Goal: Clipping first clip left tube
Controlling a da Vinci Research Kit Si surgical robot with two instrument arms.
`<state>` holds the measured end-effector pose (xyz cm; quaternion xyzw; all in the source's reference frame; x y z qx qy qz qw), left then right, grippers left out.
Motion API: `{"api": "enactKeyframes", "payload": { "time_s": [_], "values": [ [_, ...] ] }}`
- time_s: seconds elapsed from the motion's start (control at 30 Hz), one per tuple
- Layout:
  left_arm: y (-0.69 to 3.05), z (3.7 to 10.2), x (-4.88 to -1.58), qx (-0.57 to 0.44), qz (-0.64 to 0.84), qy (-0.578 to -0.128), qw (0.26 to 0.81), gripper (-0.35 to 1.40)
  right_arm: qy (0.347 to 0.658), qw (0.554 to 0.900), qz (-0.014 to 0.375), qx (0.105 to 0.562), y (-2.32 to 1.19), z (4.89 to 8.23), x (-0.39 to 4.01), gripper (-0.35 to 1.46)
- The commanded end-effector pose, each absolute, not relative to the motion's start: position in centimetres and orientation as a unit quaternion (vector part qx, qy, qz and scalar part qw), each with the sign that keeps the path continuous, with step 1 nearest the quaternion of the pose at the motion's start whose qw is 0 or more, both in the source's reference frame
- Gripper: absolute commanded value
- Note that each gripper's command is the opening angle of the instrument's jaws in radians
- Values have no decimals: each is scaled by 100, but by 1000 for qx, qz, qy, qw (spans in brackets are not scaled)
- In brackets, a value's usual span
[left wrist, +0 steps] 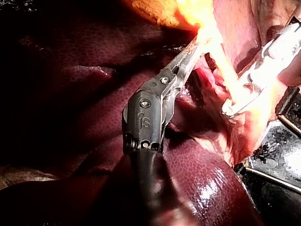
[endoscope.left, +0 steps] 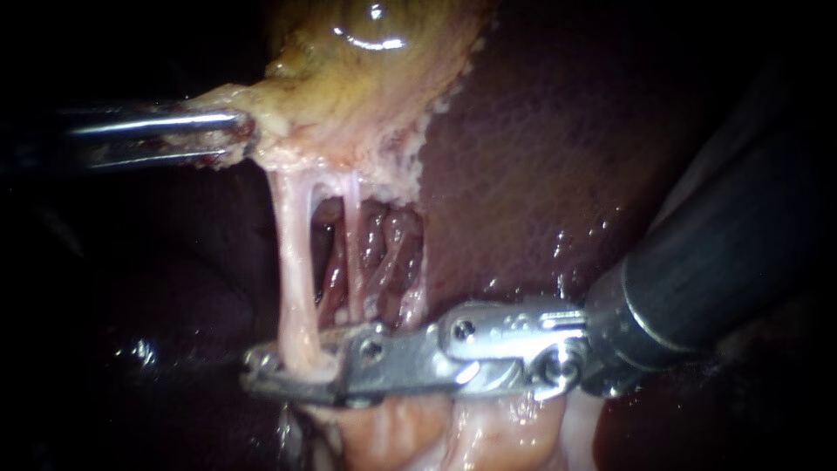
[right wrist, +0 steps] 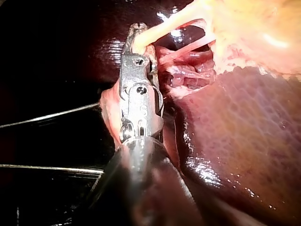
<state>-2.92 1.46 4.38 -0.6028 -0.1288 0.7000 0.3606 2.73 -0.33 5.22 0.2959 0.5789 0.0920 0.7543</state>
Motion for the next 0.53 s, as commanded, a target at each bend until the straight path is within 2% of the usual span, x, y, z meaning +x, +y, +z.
{"api": "enactKeyframes", "payload": {
  "time_s": [0.03, 0.13, 0.3, 0.53],
  "values": [
    [146, 438, -292, -603, 700, -129, 361, -35, 579, 754, 91, 296, -33, 522, 272, -35],
    [146, 438, -292, -603, 700, -129, 361, -35, 580, 753, 91, 297, -33, 522, 271, -35],
    [147, 438, -291, -603, 700, -129, 360, -35, 558, 767, 89, 303, -32, 521, 270, -35],
    [147, 439, -291, -603, 700, -129, 360, -35, 558, 768, 90, 302, -31, 524, 269, -35]
  ]
}}
